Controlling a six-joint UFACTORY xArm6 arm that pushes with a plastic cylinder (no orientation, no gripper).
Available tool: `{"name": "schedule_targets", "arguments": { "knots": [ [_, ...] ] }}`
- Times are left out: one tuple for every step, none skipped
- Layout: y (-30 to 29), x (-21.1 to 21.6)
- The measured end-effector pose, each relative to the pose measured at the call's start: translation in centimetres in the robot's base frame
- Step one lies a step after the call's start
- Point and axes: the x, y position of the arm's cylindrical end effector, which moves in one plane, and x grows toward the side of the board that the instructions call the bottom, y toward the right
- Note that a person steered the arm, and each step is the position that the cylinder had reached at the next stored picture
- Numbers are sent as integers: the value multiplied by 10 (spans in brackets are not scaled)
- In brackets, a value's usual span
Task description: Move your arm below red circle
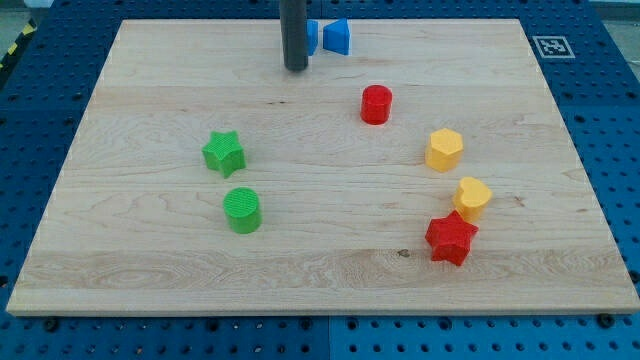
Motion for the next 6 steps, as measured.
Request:
{"name": "schedule_targets", "arguments": {
  "knots": [
    [23,59],
    [59,102],
    [62,103],
    [114,100],
    [124,100],
    [111,88]
  ]
}}
